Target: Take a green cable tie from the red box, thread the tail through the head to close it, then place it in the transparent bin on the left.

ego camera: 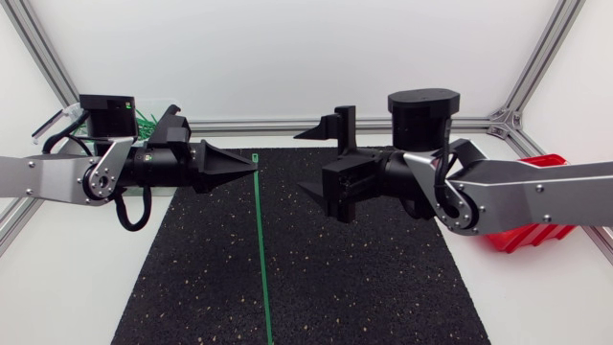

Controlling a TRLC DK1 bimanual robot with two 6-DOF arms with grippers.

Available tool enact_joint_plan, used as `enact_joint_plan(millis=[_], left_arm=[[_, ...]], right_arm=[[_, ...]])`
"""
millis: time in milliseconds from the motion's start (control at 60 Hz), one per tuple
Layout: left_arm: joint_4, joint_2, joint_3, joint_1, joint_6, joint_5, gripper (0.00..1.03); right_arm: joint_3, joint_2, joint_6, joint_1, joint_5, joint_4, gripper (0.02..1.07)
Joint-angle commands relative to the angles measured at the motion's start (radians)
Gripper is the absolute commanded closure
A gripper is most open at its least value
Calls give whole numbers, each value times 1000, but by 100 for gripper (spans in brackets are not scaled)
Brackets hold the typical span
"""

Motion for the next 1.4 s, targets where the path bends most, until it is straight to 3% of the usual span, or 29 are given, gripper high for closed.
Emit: enact_joint_plan(millis=[0, 467, 883, 1100, 1167, 1300, 1383], left_arm=[[8, 41, 51, 14, -70, 36, 99], [-6, 70, 84, 24, -79, 58, 99], [-6, 99, 101, 22, -81, 56, 99], [-4, 104, 103, 25, -81, 56, 99], [-4, 108, 104, 22, -81, 56, 99], [-4, 116, 107, 16, -81, 56, 99], [-4, 116, 107, 14, -79, 56, 99]], right_arm=[[-47, -23, -118, 17, -15, 69, 5], [-176, -76, -486, 141, -254, -21, 6], [-296, -141, -491, 315, -202, 0, 5], [-334, -108, -506, 331, -206, 25, 8], [-343, -105, -506, 333, -211, 35, 16], [-362, -108, -505, 341, -211, 60, 17], [-375, -107, -505, 345, -213, 65, 30]])
